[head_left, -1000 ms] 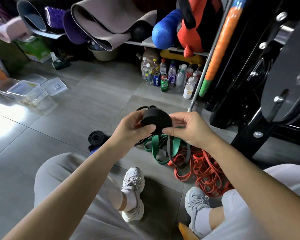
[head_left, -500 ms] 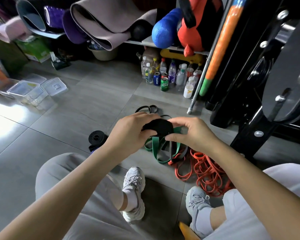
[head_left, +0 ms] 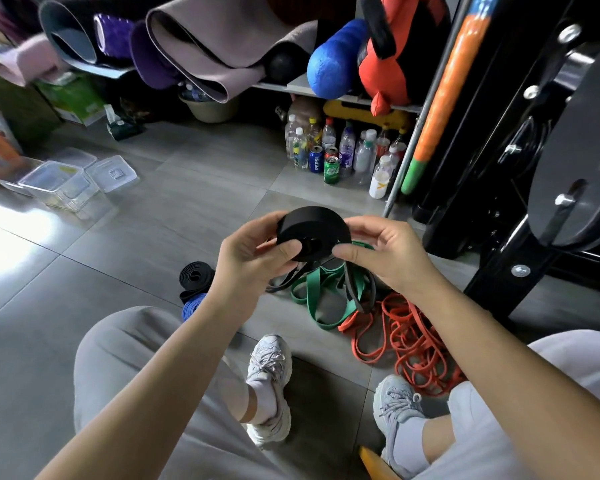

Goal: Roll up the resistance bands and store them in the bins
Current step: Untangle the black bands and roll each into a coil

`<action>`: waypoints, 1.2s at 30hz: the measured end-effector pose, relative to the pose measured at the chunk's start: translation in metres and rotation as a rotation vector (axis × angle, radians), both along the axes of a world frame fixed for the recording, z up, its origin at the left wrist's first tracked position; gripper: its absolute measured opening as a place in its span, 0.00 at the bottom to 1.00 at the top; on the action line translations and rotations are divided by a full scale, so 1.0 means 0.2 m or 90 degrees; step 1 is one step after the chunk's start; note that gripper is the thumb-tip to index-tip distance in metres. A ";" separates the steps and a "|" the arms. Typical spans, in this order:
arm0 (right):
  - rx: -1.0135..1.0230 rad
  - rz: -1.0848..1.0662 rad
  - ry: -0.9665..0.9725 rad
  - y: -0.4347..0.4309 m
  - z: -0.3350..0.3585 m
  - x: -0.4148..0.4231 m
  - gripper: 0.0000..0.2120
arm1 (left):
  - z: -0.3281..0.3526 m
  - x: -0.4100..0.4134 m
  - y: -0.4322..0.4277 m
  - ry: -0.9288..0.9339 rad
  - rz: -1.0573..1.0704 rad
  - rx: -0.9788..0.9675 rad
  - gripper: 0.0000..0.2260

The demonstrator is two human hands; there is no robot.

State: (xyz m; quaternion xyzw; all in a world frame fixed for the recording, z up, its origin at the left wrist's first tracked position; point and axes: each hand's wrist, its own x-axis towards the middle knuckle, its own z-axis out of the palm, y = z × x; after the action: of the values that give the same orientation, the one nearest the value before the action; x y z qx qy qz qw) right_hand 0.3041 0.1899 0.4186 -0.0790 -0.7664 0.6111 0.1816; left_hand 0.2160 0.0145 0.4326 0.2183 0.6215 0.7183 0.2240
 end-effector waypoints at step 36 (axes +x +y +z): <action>0.042 0.116 -0.099 -0.03 0.05 -0.14 0.18 | 0.02 -0.14 -0.07 0.399 -0.042 -0.290 0.19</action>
State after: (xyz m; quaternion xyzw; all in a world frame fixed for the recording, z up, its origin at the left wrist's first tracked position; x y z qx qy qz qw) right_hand 0.2753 0.1842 0.4283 -0.0504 -0.8018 0.5915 0.0681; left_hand 0.1881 0.0015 0.4367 0.3918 0.7960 0.4527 0.0890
